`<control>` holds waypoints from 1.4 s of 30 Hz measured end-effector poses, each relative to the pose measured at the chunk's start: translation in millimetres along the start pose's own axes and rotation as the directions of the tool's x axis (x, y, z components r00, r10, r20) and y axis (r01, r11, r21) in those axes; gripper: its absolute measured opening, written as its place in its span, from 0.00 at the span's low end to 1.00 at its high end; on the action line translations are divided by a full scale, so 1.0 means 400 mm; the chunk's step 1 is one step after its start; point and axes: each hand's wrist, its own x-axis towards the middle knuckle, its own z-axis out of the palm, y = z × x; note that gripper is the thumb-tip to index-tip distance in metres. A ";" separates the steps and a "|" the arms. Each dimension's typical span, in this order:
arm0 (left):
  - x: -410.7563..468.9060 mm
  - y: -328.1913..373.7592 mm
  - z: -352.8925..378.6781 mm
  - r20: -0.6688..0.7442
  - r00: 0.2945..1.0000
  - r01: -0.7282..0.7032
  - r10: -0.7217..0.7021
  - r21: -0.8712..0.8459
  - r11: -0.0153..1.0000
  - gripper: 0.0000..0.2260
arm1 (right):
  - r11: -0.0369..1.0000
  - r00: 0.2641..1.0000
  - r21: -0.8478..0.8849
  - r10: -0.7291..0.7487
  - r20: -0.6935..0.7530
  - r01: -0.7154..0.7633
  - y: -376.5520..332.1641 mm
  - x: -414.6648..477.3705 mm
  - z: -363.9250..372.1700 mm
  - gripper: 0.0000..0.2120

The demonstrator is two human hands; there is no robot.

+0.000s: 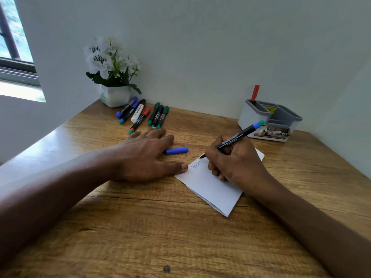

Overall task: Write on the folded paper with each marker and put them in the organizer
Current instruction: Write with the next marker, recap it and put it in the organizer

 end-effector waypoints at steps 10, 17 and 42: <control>0.016 -0.008 0.025 -0.394 0.914 -0.145 0.099 -0.088 0.986 0.19 | 0.919 0.993 0.377 0.099 0.056 -0.113 -0.002 0.013 -0.016 0.08; 0.025 -0.020 0.033 -0.496 0.867 -0.191 0.042 -0.254 0.948 0.04 | 0.836 0.978 0.519 0.095 0.186 -0.180 -0.014 0.010 -0.028 0.18; -0.002 0.010 0.023 -0.471 0.840 -0.525 0.270 -0.575 0.628 0.07 | 0.878 0.959 0.478 -0.140 0.247 0.005 -0.008 -0.004 -0.044 0.10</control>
